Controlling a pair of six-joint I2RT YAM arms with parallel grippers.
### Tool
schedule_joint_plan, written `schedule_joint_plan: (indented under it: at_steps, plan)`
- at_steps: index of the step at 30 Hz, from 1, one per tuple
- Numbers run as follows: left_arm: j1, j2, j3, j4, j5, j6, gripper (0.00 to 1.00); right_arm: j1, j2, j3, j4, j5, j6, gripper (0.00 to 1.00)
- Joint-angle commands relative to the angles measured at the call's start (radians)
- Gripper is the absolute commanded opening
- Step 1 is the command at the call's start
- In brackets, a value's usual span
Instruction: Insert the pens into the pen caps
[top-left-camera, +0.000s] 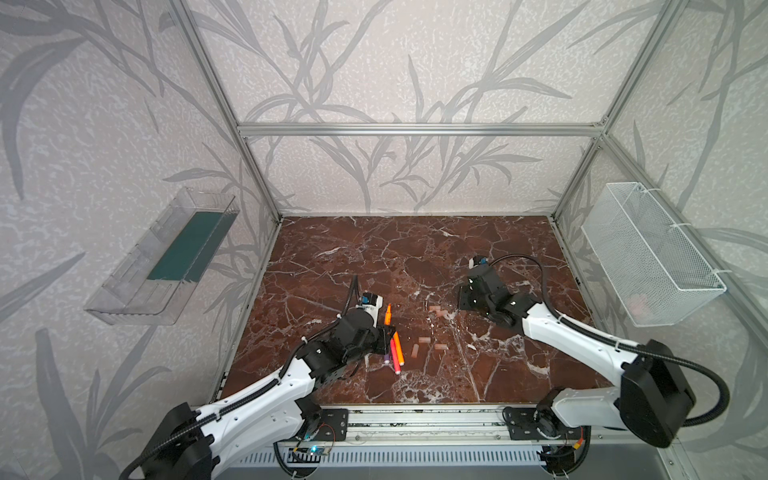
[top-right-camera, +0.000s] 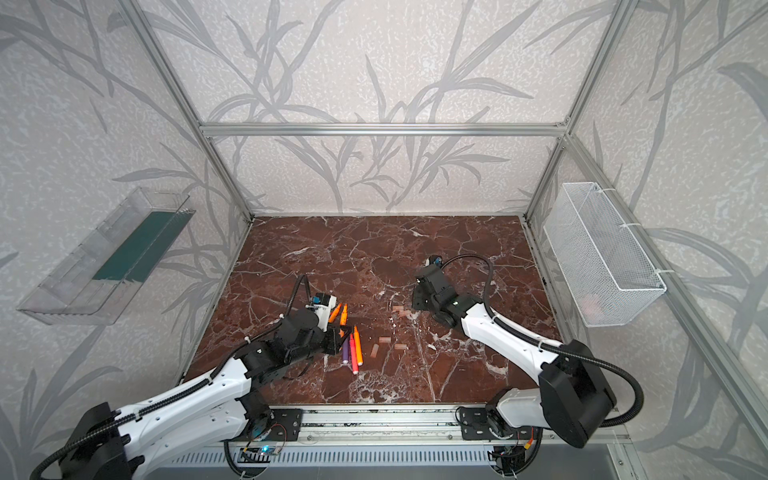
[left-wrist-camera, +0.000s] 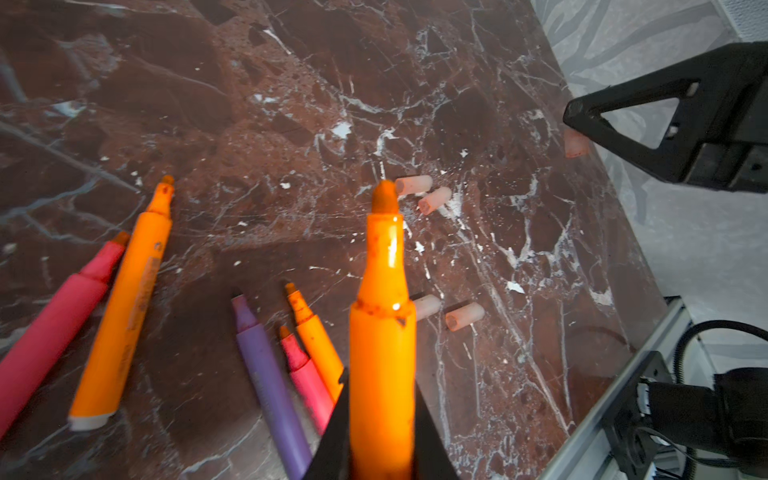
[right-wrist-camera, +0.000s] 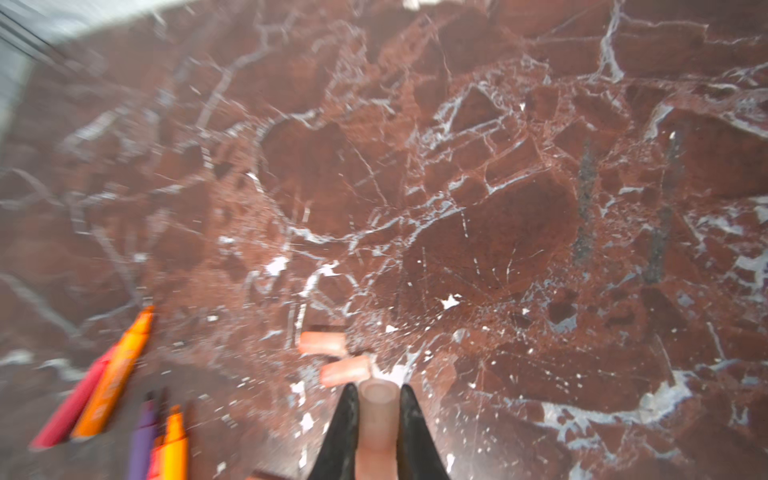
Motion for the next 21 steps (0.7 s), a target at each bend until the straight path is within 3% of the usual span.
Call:
schedule_joint_plan:
  at_steps: [1,10,16,21]
  plan:
    - [-0.004,0.041,0.050,0.107,0.084,-0.005,0.00,-0.003,-0.115,-0.071,0.128,-0.092,0.051,0.03]
    - [-0.130,0.136,0.089,0.201,-0.007,-0.015,0.00,-0.001,-0.313,-0.247,0.389,-0.202,0.198,0.03]
    - [-0.221,0.229,0.117,0.308,-0.020,0.000,0.00,0.021,-0.338,-0.343,0.565,-0.245,0.304,0.03]
    - [-0.248,0.286,0.132,0.362,-0.024,0.006,0.00,0.066,-0.338,-0.365,0.606,-0.214,0.327,0.02]
